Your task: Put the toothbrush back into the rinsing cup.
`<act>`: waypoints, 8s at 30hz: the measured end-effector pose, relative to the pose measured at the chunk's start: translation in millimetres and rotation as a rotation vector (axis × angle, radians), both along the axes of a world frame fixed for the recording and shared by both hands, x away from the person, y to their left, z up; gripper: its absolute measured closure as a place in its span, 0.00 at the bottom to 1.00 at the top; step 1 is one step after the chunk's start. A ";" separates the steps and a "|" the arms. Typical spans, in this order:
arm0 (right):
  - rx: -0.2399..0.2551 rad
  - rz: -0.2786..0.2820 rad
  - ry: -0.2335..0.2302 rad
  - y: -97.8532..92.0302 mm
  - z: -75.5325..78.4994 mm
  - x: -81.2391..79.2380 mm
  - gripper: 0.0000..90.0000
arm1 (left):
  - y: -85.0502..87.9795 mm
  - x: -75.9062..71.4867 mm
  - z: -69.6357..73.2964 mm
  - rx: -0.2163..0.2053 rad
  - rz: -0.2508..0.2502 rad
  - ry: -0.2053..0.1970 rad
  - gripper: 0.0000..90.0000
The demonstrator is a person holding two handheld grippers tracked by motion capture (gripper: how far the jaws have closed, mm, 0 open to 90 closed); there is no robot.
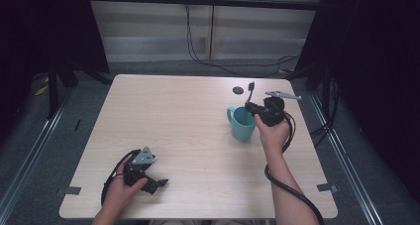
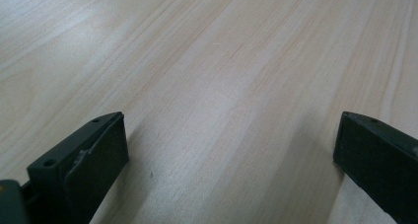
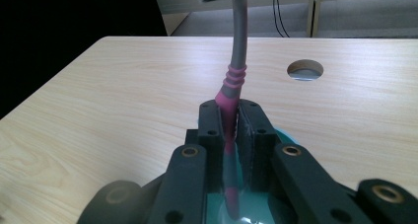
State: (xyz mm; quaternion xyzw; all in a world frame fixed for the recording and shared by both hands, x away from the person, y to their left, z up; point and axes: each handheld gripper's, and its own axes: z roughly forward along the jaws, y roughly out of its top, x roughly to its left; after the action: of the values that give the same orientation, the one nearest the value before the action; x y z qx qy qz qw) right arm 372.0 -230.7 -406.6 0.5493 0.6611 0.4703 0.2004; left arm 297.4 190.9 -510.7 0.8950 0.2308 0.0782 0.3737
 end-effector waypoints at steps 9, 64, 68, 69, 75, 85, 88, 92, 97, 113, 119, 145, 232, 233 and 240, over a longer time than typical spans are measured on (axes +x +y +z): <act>-0.006 0.005 0.014 -0.6 -7.2 -1.4 0.90 | 0.0 0.0 0.0 -0.001 0.000 0.002 0.00; -0.068 0.017 0.080 4.9 -26.5 3.1 0.90 | 0.0 0.0 0.0 -0.001 0.000 0.002 0.00; -0.065 0.016 0.080 6.2 -26.7 5.0 0.90 | 0.0 0.0 0.0 -0.001 -0.001 0.002 0.00; -0.067 0.017 0.076 6.2 -27.1 5.0 0.90 | 0.1 0.1 0.0 0.000 -0.001 0.000 0.00; -0.082 0.019 0.079 7.7 -26.5 6.6 0.90 | 0.0 0.0 0.0 -0.001 -0.001 0.002 0.00; -0.085 0.017 0.083 8.1 -26.0 7.5 0.89 | 0.0 0.1 0.0 -0.001 -0.001 0.002 0.00; -0.095 0.023 0.078 9.5 -24.9 7.8 0.85 | 0.1 0.1 0.0 -0.002 -0.001 0.002 0.00; -0.103 0.023 0.074 9.0 -22.8 7.3 0.83 | 0.1 0.1 0.0 -0.001 -0.001 0.002 0.00; -0.086 0.020 0.070 7.1 -20.1 5.7 0.79 | 0.1 0.1 0.0 -0.001 -0.001 0.002 0.00; -0.103 0.030 0.055 5.0 -14.3 -1.0 0.64 | 0.2 0.7 -0.2 -0.005 -0.002 0.002 0.00; -0.118 0.037 0.048 3.5 -10.5 -4.4 0.55 | 0.2 0.7 -0.3 -0.005 -0.002 0.002 0.00; -0.138 0.098 0.056 1.7 -3.1 -17.0 0.34 | 0.2 0.6 -0.3 -0.005 -0.001 0.002 0.00; -0.201 0.297 0.084 -9.9 -46.1 -78.7 0.17 | 0.3 0.7 -0.1 -0.003 0.000 -0.002 0.00; -0.201 0.297 0.084 -9.9 -46.1 -78.7 0.17 | 0.3 0.7 -0.1 -0.003 0.000 -0.002 0.00; -0.202 0.319 0.092 -8.6 -52.2 -83.2 0.17 | 0.3 0.8 -0.2 -0.003 -0.002 -0.002 0.00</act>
State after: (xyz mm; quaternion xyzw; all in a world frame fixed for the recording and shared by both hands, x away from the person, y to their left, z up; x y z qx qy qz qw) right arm 288.8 -239.3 -458.8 0.4354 0.7921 0.4018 0.1470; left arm 298.2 191.3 -510.9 0.8945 0.2298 0.0782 0.3755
